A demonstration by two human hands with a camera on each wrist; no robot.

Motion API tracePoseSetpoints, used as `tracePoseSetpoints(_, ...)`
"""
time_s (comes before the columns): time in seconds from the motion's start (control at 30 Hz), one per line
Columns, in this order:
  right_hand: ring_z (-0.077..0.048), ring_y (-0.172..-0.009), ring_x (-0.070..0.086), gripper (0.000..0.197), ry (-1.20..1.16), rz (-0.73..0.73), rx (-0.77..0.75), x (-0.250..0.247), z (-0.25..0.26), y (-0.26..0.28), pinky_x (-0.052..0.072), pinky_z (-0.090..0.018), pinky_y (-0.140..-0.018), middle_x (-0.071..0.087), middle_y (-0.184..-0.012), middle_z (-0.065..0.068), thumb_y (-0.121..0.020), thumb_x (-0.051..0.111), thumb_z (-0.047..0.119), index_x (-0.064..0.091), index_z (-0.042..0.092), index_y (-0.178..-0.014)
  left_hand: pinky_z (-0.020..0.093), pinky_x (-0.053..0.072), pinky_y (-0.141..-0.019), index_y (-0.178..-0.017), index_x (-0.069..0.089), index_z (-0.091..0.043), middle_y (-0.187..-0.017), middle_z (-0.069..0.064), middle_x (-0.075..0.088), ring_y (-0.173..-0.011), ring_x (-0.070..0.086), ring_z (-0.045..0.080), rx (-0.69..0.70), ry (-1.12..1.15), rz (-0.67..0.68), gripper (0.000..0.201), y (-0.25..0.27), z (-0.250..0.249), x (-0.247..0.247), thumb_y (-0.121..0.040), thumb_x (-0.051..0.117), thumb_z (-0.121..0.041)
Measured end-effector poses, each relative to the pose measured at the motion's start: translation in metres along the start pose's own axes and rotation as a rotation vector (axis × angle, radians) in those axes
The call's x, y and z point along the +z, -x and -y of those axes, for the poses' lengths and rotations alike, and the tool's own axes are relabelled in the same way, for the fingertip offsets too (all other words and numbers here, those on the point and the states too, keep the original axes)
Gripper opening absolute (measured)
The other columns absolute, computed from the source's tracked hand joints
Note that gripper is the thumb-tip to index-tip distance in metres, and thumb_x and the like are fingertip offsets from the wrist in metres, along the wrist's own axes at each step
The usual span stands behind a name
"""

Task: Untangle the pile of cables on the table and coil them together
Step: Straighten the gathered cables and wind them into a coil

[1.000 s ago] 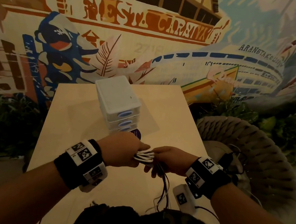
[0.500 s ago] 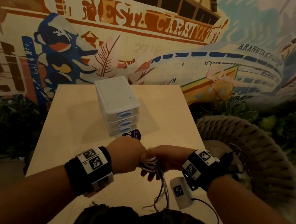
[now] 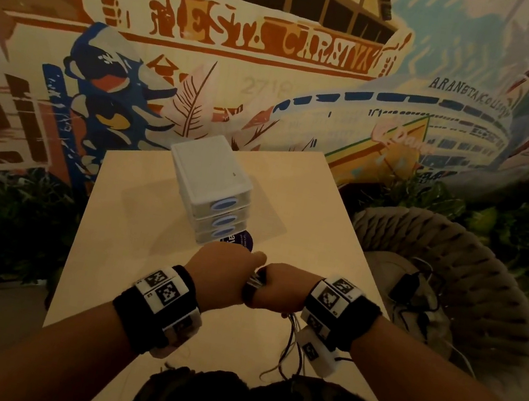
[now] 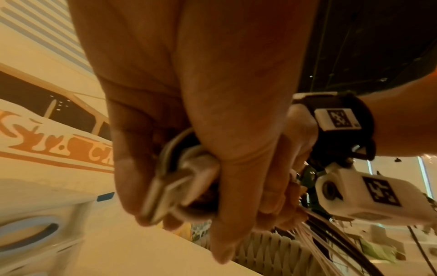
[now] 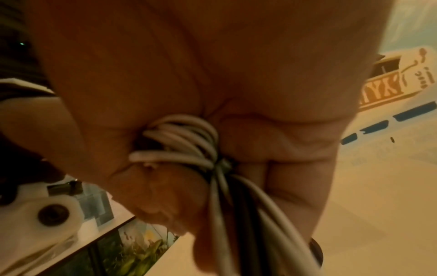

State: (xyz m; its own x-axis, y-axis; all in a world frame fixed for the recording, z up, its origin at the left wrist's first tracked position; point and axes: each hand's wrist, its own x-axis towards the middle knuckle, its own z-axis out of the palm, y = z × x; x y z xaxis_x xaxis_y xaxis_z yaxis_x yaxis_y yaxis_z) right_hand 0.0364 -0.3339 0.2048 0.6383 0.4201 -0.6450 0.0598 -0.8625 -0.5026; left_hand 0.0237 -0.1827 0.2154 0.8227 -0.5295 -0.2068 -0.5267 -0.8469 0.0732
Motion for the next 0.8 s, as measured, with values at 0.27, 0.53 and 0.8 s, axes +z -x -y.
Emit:
tracePoseSetpoints(0.27,-0.017,-0.052,0.050,0.022,-0.578,-0.117,-0.193,-0.018,-0.028,0.016,0.048,-0.031,-0.057,0.054,-0.063,-0.001,-0.076,0.061,0.022,0.060,0.005,-0.090,0.026,0.058,-0.085,-0.151,0.013,-0.060,-0.133,-0.024,0.050,-0.100,0.064,-0.004,-0.077,0.829,-0.107,0.115,0.012,0.041,0.009,-0.060,0.081,-0.076)
tracePoseSetpoints(0.53,-0.016,-0.047,0.051,0.022,-0.899,-0.006,-0.409,-0.016,-0.004,0.023,0.046,-0.026,-0.050,0.054,-0.059,-0.004,-0.081,0.055,0.015,0.058,0.000,-0.097,0.039,0.052,-0.102,-0.118,0.065,-0.006,-0.139,0.004,0.061,-0.130,0.058,0.020,0.263,1.297,-0.160,0.063,0.003,0.005,0.000,-0.086,0.069,-0.059)
tracePoseSetpoints(0.8,-0.022,-0.061,0.062,0.040,-0.927,0.057,-0.520,-0.021,-0.002,0.027,0.053,-0.029,-0.053,0.063,-0.077,-0.012,-0.084,0.062,0.013,0.055,-0.003,-0.120,0.040,0.055,-0.096,-0.107,0.074,-0.016,-0.133,0.007,0.067,-0.128,0.060,0.026,0.284,1.535,-0.239,0.033,0.003,-0.002,-0.021,-0.087,0.076,-0.042)
